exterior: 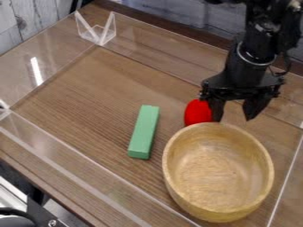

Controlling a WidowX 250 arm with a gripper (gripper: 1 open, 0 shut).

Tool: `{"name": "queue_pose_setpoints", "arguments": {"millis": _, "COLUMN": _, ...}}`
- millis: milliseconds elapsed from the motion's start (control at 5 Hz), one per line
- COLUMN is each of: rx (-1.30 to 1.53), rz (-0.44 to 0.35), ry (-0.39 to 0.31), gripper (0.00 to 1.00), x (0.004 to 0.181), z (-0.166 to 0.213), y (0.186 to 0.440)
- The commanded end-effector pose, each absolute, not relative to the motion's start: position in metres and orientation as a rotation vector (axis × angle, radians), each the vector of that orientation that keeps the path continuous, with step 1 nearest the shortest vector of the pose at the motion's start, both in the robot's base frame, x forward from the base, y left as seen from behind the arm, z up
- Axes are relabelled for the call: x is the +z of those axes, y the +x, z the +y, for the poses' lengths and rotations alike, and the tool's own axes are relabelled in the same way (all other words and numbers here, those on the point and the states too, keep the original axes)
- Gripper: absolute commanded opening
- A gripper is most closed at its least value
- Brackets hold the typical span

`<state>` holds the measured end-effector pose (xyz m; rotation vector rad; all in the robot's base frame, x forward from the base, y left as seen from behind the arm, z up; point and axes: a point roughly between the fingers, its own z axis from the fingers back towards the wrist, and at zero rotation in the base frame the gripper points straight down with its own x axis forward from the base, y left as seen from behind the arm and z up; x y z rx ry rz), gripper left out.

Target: Move the red fruit to the right

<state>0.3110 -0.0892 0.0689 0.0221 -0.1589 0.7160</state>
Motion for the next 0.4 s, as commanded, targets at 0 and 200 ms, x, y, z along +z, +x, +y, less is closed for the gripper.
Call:
{"name": "queue_pose_setpoints", "arguments": {"millis": 0, "rx": 0.695, "rz": -0.215, "ry": -0.022, "gripper": 0.00, "x": 0.0961, "z": -0.0870, "y": 0.3095}}
{"name": "queue_pose_setpoints", "arguments": {"millis": 200, "rx": 0.675, "rz": -0.214, "ry": -0.023, "gripper": 0.00, "x": 0.0995, "z": -0.0812, "y": 0.3086}}
